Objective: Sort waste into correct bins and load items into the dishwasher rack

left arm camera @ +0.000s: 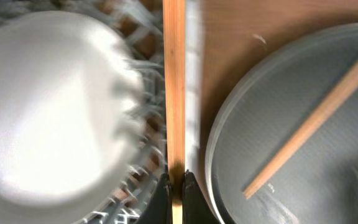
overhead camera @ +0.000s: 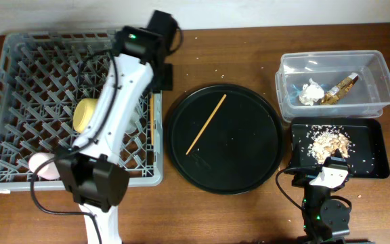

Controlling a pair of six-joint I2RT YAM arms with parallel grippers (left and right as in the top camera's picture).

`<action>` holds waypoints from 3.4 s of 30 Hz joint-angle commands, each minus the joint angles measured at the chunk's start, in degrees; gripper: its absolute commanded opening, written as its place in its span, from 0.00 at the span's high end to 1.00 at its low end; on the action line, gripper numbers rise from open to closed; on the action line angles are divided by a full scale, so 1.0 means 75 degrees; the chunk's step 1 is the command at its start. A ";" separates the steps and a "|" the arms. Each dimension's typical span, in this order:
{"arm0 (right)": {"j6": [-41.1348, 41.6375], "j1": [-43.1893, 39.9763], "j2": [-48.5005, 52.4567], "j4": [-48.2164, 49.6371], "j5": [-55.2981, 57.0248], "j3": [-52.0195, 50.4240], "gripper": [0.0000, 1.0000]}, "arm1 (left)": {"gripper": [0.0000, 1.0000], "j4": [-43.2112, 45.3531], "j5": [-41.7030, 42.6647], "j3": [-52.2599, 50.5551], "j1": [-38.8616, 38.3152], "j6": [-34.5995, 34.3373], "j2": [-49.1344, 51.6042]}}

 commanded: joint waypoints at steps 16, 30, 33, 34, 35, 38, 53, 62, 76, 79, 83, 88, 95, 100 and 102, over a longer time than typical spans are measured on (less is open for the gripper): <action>0.0085 -0.0050 -0.0044 -0.0006 -0.0015 -0.0070 0.02 | 0.56 0.1247 0.3273 -0.1067 0.0452 0.1081 0.0265; 0.0085 -0.0050 -0.0044 -0.0006 -0.0015 -0.0070 0.02 | 0.64 0.3110 0.1979 -0.1684 -0.1853 0.3550 0.2439; 0.0085 -0.0050 -0.0044 -0.0009 -0.0015 -0.0070 0.02 | 0.93 0.2879 0.2291 -0.1687 -0.1851 0.3544 0.2742; 0.0085 -0.0050 -0.0044 -0.0006 -0.0012 -0.0070 0.02 | 1.00 0.2754 0.2512 -0.1629 -0.1851 0.3538 0.2678; 0.0085 -0.0050 -0.0044 -0.0006 -0.0012 -0.0070 0.02 | 1.00 0.2500 0.2617 -0.1396 -0.1851 0.3477 0.2585; 0.0085 -0.0050 -0.0044 -0.0009 -0.0012 -0.0070 0.02 | 1.00 0.1107 0.2544 0.0603 -0.1728 0.2646 0.2090; 0.0085 -0.0050 -0.0044 -0.0006 -0.0015 -0.0070 0.02 | 0.86 -0.0047 -0.0082 -0.0058 0.0431 0.0495 0.1606; 0.0085 -0.0050 -0.0044 -0.0006 -0.0015 -0.0070 0.01 | 0.47 -0.1087 0.1865 0.1754 0.0286 0.1451 -0.0280; 0.0085 -0.0050 -0.0044 -0.0009 -0.0012 -0.0070 0.02 | 0.00 -0.1682 -0.0772 0.0831 -0.1649 0.1387 -0.7426; 0.0085 -0.0050 -0.0044 -0.0006 -0.0012 -0.0070 0.01 | 0.00 -0.1679 -0.1778 -0.0204 -0.1649 0.0641 -0.7895; 0.0085 -0.0050 -0.0044 -0.0006 -0.0012 -0.0070 0.02 | 0.00 0.0102 -0.2396 -0.2786 -0.1000 -0.0067 -0.8247; 0.0085 -0.0050 -0.0044 -0.0006 -0.0012 -0.0070 0.02 | 0.00 0.5313 -0.0953 -0.8344 0.0828 0.0691 -1.0486; 0.0085 -0.0050 -0.0044 -0.0006 -0.0015 -0.0070 0.01 | 0.00 1.1357 -0.0589 -1.5338 0.1603 0.0679 -1.4259; 0.0085 -0.0050 -0.0044 -0.0006 -0.0015 -0.0070 0.02 | 0.00 1.1010 -0.0906 -1.6748 0.1603 0.0682 -1.5915; 0.0085 -0.0050 -0.0044 -0.0009 -0.0012 -0.0070 0.02 | 0.00 1.0803 -0.0901 -1.6748 0.1597 0.0679 -1.5906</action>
